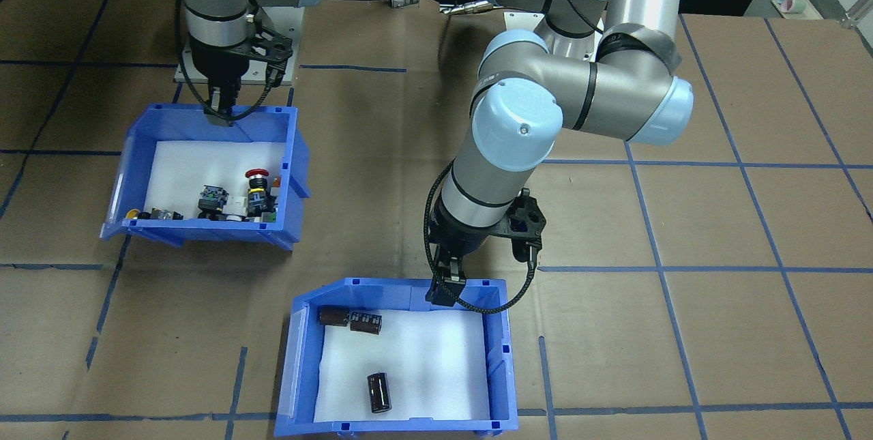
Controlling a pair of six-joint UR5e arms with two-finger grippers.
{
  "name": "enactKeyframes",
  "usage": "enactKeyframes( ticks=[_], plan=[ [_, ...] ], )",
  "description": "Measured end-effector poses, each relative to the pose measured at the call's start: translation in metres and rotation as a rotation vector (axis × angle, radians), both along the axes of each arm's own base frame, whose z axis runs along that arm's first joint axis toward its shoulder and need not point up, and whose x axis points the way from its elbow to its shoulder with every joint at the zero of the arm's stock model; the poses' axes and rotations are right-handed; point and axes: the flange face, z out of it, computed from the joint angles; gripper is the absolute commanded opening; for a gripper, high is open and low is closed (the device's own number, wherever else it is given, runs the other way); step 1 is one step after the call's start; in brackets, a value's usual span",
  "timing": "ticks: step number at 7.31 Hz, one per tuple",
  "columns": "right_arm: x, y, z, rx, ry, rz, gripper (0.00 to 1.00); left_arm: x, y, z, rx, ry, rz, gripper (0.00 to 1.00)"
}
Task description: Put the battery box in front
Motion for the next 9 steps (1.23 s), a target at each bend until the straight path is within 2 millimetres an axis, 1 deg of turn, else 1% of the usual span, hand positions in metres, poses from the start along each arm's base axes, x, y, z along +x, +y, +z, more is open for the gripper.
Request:
enactKeyframes(
  ticks=[2,4,6,7,8,9],
  plan=[
    [0.053,0.028,-0.006,-0.024,-0.017,-0.022,0.01,0.022,0.036,0.046,0.013,-0.043,-0.278,0.99],
    [0.105,0.051,-0.011,-0.049,-0.031,-0.024,0.01,0.041,0.081,0.087,0.014,-0.1,-0.61,0.99],
    [0.153,0.058,-0.012,-0.072,-0.022,0.0,0.01,0.055,0.128,0.124,0.012,-0.109,-1.01,0.99],
    [0.173,0.058,-0.015,-0.08,-0.011,0.008,0.01,0.061,0.151,0.135,0.007,-0.102,-1.189,0.99],
    [0.19,0.056,-0.018,-0.086,-0.008,0.01,0.01,0.067,0.171,0.137,-0.002,-0.095,-1.336,0.99],
    [0.209,0.054,-0.022,-0.088,-0.007,0.01,0.03,0.079,0.187,0.136,-0.014,-0.095,-1.45,1.0]
  ],
)
